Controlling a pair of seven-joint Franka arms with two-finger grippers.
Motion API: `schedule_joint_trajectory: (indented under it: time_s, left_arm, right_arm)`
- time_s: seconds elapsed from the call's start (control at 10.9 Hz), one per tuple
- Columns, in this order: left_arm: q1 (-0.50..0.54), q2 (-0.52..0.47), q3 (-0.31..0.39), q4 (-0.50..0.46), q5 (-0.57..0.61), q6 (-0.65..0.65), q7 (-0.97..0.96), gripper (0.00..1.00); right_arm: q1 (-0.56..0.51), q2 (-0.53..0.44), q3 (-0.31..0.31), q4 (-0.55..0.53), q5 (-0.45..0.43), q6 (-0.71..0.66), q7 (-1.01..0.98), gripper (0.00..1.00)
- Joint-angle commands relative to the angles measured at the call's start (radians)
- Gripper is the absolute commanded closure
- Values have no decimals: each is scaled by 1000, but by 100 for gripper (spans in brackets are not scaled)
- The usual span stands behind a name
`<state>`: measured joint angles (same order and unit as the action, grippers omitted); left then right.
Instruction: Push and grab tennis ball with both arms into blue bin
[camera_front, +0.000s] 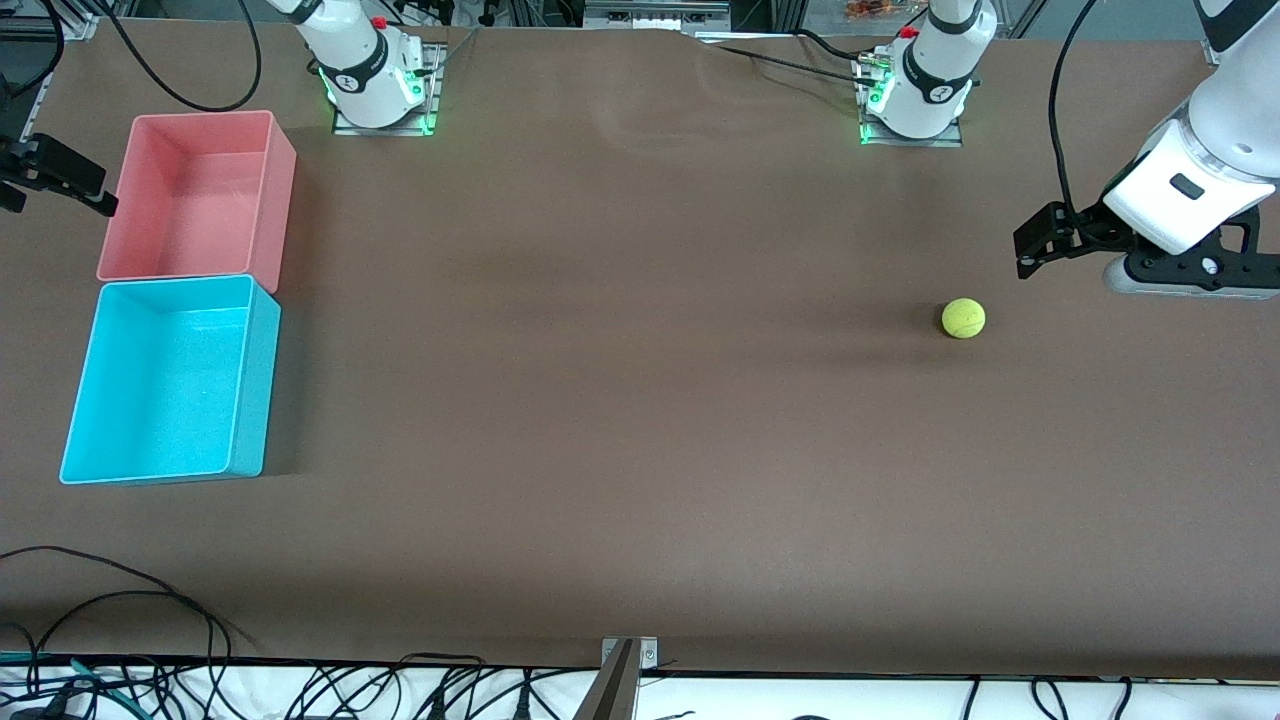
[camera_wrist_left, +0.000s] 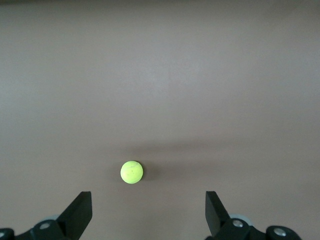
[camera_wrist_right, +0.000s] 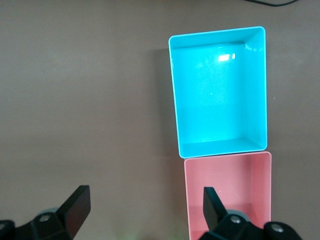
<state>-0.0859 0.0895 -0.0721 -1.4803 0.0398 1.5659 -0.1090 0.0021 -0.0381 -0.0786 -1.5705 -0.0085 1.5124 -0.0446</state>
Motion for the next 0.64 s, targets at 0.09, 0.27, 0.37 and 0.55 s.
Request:
schedule_joint_trajectory:
  time_s: [0.09,0.27,0.37,0.55]
  left_arm:
    - [-3,7,5,17,-14,-14,8,0]
    - [-5,9,5,17,-14,-14,8,0]
    - [-5,9,5,17,-14,-14,8,0]
    - [-6,13,5,17,-12,-14,8,0]
  right_arm:
    - [-10,12,-18,20,39,-18,-6,0]
    - [-8,12,-24,20,38,-18,-8,0]
    - [-7,12,-24,20,38,-17,-8,0]
    - [-5,12,-24,20,38,-18,-9,0]
